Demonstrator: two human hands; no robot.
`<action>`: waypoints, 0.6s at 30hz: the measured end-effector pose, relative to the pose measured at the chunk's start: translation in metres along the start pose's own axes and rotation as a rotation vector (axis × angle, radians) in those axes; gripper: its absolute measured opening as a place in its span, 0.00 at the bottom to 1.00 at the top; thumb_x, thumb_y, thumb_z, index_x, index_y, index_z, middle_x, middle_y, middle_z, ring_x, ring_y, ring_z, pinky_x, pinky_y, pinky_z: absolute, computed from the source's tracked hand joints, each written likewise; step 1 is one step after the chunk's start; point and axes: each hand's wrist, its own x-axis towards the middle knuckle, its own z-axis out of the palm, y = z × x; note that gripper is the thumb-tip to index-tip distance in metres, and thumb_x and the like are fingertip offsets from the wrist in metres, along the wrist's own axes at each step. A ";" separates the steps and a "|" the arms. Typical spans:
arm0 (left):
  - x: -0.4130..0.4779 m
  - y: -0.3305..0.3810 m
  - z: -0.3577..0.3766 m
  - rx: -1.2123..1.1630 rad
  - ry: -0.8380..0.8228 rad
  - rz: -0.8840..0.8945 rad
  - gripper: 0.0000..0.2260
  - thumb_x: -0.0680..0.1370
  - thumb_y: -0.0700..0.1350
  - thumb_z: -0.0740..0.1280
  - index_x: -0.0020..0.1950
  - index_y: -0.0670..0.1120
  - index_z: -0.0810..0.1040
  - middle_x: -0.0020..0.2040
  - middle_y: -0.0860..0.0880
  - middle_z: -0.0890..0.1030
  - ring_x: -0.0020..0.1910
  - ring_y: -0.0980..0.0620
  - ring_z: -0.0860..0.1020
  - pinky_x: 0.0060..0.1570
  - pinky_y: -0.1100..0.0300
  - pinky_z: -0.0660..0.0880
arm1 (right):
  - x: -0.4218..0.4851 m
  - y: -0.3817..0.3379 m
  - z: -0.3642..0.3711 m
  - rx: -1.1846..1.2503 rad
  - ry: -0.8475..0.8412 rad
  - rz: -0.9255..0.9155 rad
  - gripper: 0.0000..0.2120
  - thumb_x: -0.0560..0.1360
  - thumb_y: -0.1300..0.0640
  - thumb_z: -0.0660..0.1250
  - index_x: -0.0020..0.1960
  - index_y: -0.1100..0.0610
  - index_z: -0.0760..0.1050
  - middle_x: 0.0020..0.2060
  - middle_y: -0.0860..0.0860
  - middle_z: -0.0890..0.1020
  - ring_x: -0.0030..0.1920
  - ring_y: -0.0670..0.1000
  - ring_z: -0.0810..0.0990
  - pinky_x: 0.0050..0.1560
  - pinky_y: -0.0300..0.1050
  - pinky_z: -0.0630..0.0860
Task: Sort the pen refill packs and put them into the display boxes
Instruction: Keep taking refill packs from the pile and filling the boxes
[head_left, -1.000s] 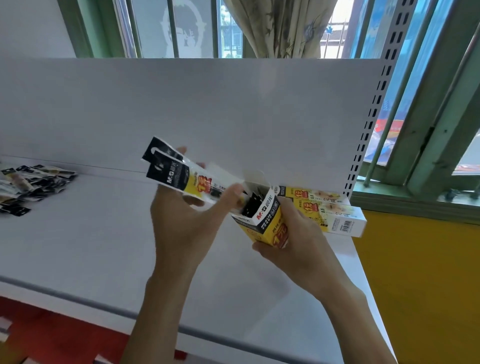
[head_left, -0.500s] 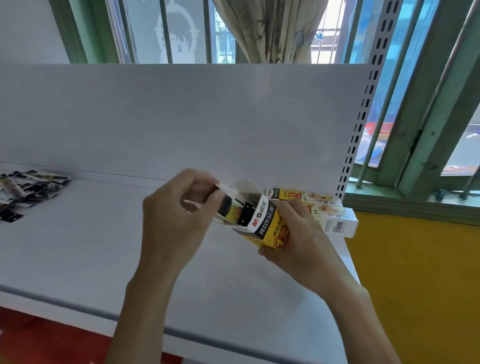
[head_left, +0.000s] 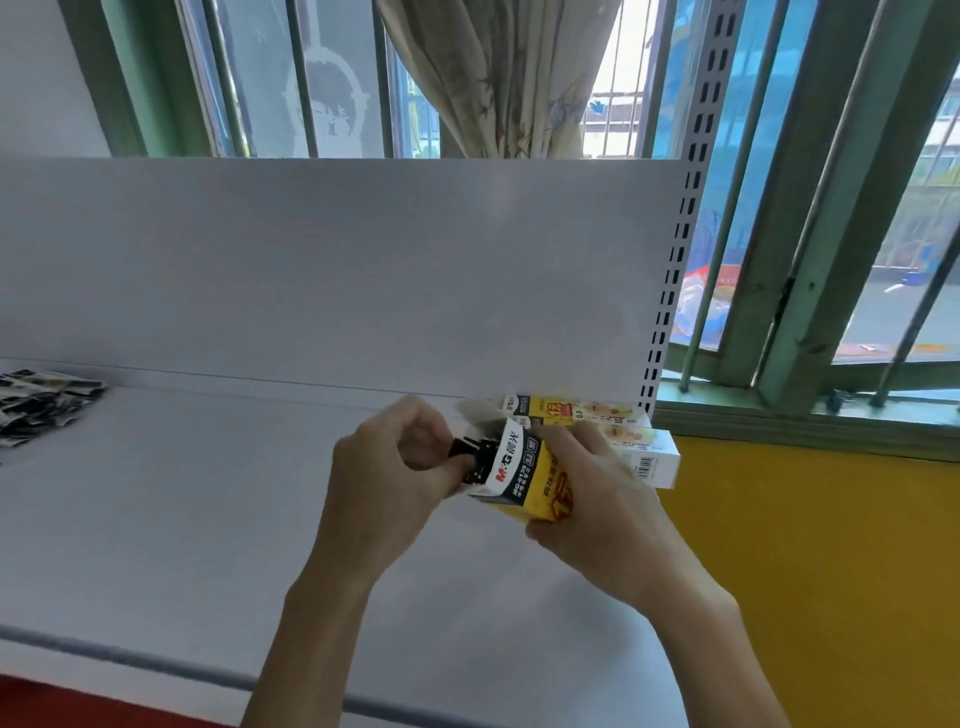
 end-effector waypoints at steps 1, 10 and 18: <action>-0.001 0.000 0.002 -0.017 0.056 0.014 0.12 0.65 0.38 0.76 0.35 0.50 0.75 0.34 0.53 0.83 0.34 0.60 0.82 0.37 0.64 0.79 | 0.000 0.000 -0.001 0.024 -0.006 0.015 0.35 0.69 0.54 0.71 0.70 0.44 0.56 0.63 0.41 0.65 0.58 0.44 0.68 0.52 0.37 0.70; -0.009 -0.010 0.019 0.123 -0.327 0.031 0.09 0.78 0.47 0.62 0.49 0.52 0.83 0.38 0.62 0.81 0.38 0.69 0.76 0.35 0.76 0.66 | 0.000 0.025 -0.001 -0.001 -0.014 0.096 0.27 0.70 0.56 0.70 0.65 0.46 0.62 0.59 0.42 0.71 0.50 0.43 0.64 0.50 0.37 0.65; -0.017 -0.043 0.055 0.014 -0.160 0.003 0.14 0.77 0.43 0.64 0.62 0.53 0.76 0.53 0.57 0.75 0.50 0.64 0.74 0.43 0.74 0.70 | 0.010 0.057 0.014 -0.173 0.030 0.198 0.31 0.70 0.51 0.70 0.70 0.43 0.63 0.63 0.48 0.66 0.65 0.51 0.59 0.64 0.48 0.62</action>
